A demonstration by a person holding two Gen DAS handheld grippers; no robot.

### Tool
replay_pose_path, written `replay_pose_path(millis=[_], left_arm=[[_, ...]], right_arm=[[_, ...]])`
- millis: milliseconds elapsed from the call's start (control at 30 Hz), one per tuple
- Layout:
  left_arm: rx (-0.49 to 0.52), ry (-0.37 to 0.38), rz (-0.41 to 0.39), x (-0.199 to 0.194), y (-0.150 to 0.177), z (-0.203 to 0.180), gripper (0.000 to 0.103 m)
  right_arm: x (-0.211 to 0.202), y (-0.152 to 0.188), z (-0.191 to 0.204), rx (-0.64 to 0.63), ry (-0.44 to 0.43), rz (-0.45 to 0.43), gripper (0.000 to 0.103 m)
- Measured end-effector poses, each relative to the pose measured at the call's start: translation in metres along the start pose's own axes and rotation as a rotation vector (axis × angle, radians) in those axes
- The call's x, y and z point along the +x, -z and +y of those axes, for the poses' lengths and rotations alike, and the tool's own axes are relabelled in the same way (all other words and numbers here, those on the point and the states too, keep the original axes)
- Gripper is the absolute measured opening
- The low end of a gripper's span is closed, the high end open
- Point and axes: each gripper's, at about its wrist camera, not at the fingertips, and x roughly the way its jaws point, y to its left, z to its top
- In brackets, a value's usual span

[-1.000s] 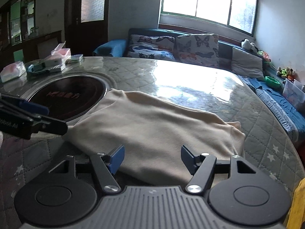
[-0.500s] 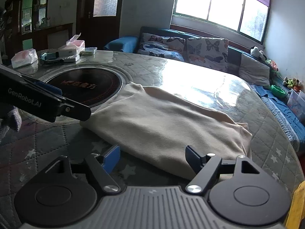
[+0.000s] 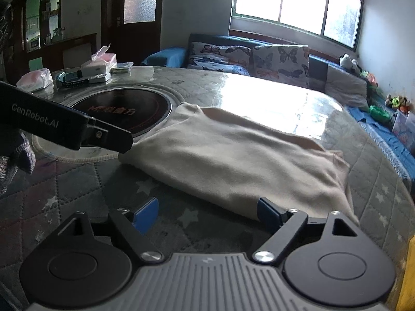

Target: Fold clothes

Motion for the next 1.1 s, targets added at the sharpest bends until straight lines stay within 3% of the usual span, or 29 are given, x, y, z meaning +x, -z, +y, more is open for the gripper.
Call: replay_pose_path(millis=[667, 1100], left_arm=[[0.017, 0.011, 0.024, 0.0, 0.005, -0.008, 0.103], [0.035, 0.018, 0.05, 0.002, 0.008, -0.012, 0.103]], right_arm=[[0.001, 0.019, -0.003, 0.092, 0.026, 0.05, 0.103], [0.002, 0.024, -0.004, 0.127, 0.035, 0.026, 0.103]])
